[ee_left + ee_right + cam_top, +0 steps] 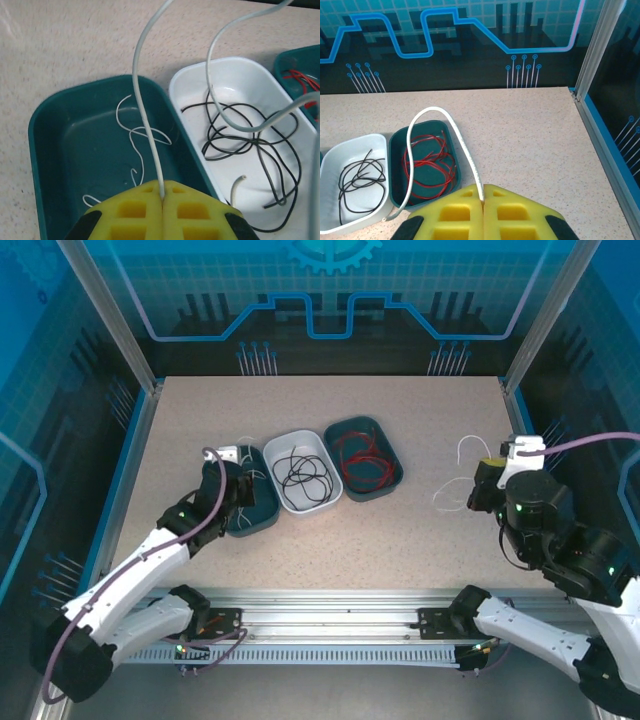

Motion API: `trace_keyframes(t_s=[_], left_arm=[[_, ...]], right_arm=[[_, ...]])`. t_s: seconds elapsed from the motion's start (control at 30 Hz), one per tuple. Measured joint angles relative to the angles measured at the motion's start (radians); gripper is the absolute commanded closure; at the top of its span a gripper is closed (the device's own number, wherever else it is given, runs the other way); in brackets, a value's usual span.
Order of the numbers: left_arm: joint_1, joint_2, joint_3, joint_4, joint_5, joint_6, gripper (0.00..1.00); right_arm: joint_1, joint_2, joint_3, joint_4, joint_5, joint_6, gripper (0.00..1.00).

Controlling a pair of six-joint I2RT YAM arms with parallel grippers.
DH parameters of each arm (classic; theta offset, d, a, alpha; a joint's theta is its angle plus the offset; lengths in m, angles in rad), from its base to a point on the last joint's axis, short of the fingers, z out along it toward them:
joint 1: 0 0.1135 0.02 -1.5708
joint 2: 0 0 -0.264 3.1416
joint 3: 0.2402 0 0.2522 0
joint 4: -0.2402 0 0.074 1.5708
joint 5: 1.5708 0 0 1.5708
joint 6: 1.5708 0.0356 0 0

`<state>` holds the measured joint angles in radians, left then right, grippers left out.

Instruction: Untangle the cables

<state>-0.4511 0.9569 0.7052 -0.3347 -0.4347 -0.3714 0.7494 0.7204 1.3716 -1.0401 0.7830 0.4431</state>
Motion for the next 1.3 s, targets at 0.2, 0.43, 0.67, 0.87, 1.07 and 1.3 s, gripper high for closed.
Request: trace_keyframes(t_s=[0.2,0.43,0.67,0.87,1.07,1.3], left_arm=[[0.104,0.035,-0.057,0.035,0.117,-0.102,1.0],[0.149,0.038,-0.126,0.09,0.174,-0.206,0.97],[0.175,0.05,-0.144,0.131,0.203,-0.266,0.93],[0.184,0.115,-0.147,0.185,0.23,-0.288,0.77],[0.187,0.17,-0.147,0.226,0.255,-0.33,0.51],[0.187,0.175,-0.144,0.259,0.276,-0.344,0.41]], right_arm=[[0.0,0.039,-0.001,0.016,-0.047,0.0,1.0],[-0.005,0.07,-0.007,0.039,-0.093,-0.001,1.0],[-0.015,0.085,-0.023,0.068,-0.13,-0.001,1.0],[-0.024,0.098,-0.031,0.083,-0.159,0.0,1.0],[-0.031,0.105,-0.039,0.092,-0.182,0.0,1.0],[-0.045,0.111,-0.05,0.1,-0.204,0.0,1.0]])
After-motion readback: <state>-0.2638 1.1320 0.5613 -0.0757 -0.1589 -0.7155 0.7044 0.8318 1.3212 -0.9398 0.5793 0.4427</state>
